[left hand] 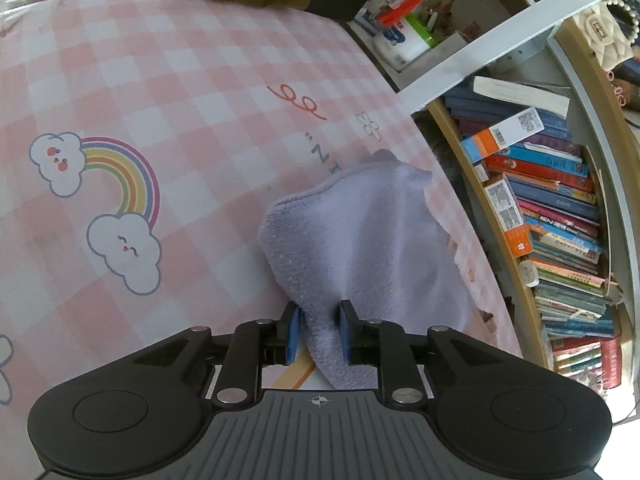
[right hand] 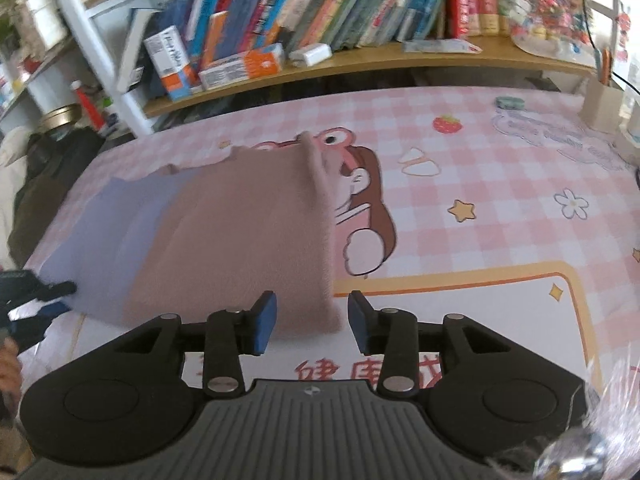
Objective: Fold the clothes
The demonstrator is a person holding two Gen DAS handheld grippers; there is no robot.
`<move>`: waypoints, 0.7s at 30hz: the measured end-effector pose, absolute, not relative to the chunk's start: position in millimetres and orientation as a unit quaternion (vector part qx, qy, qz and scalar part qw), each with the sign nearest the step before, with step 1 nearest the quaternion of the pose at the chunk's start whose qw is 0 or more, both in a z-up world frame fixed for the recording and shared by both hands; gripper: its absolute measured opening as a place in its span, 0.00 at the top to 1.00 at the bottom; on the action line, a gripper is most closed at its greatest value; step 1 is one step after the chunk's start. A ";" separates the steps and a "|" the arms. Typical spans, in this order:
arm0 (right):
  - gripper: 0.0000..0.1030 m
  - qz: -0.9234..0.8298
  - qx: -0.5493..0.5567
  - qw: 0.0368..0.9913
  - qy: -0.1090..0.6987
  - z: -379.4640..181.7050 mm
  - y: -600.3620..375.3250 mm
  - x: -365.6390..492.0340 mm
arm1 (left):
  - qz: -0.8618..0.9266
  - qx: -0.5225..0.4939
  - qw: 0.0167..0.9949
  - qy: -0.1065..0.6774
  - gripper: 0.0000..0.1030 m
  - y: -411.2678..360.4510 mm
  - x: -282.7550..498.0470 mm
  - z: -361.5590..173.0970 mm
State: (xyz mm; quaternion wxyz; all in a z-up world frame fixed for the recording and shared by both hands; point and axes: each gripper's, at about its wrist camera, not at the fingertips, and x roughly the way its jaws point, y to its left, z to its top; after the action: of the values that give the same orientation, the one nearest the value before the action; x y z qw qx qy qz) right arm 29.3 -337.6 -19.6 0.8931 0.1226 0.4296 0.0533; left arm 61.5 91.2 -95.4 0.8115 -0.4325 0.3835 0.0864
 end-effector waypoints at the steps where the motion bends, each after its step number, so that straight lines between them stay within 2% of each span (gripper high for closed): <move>1: 0.64 0.049 0.127 0.891 0.433 -23.4 -338.6 31.7 | 0.085 -0.432 0.812 0.383 0.81 91.1 61.3 -95.2; 7: 0.69 0.036 0.169 0.872 0.457 -42.1 -341.6 45.1 | 0.072 -0.377 0.844 0.375 0.88 80.8 60.4 -73.0; 11: 0.72 0.032 0.184 0.867 0.462 -47.6 -341.2 47.7 | 0.056 -0.336 0.867 0.364 0.89 71.7 61.4 -57.1; 21: 0.74 0.026 0.175 0.870 0.461 -49.1 -336.6 46.4 | 0.060 -0.405 0.827 0.386 0.86 91.9 61.7 -84.1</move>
State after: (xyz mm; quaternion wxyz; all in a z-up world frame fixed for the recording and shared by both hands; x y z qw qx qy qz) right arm 46.4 -336.6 -49.1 0.8696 0.1745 0.4612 0.0262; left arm 61.7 91.9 -84.1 0.8270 -0.4046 0.3856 0.0602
